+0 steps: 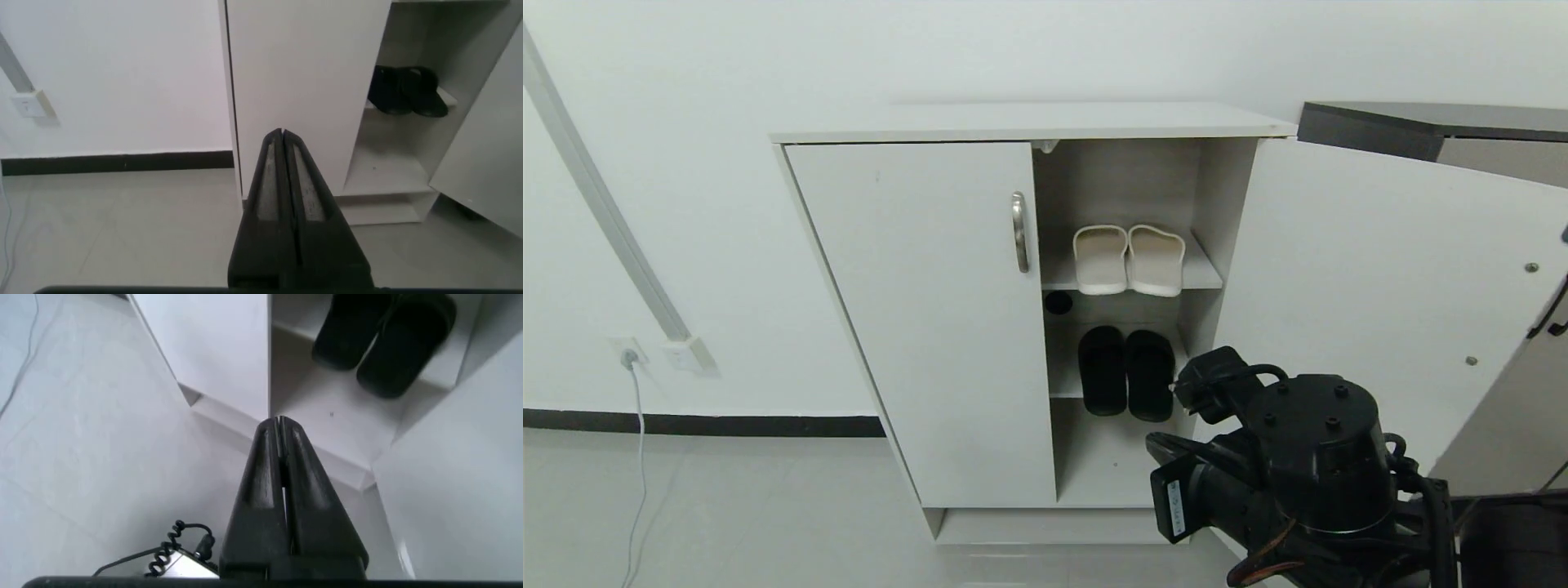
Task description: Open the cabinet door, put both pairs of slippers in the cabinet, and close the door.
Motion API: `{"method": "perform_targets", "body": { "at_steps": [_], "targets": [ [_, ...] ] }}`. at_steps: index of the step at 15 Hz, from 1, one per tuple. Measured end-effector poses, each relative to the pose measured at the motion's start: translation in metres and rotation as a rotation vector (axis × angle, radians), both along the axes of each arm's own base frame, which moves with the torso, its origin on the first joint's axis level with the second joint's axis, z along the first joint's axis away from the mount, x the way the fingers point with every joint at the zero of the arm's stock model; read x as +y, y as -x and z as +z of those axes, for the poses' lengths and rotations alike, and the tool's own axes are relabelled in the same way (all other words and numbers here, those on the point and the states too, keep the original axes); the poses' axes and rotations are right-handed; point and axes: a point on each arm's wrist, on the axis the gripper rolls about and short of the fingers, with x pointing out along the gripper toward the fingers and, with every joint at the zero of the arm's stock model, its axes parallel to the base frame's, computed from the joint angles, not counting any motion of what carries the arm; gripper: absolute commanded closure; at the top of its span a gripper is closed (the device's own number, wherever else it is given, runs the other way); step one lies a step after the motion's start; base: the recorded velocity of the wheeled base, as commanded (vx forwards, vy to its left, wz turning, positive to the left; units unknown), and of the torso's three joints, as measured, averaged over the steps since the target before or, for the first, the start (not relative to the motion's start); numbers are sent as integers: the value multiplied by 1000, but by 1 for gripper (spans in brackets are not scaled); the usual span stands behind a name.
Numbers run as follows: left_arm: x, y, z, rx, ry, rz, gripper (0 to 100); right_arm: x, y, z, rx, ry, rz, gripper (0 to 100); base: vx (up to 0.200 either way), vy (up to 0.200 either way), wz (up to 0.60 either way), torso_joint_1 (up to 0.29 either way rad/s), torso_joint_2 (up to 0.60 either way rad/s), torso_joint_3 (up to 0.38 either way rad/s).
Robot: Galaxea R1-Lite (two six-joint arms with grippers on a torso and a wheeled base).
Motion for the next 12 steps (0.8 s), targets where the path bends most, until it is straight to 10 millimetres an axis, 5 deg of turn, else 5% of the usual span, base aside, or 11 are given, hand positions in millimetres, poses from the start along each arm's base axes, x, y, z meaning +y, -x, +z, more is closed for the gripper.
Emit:
{"method": "perform_targets", "body": {
  "at_steps": [12],
  "targets": [
    [0, 0, 0, -2, 6, 2, 100, 0, -3, -14, -15, -8, 2, 100, 0, 0, 0, 0, 0, 0]
  ]
}}
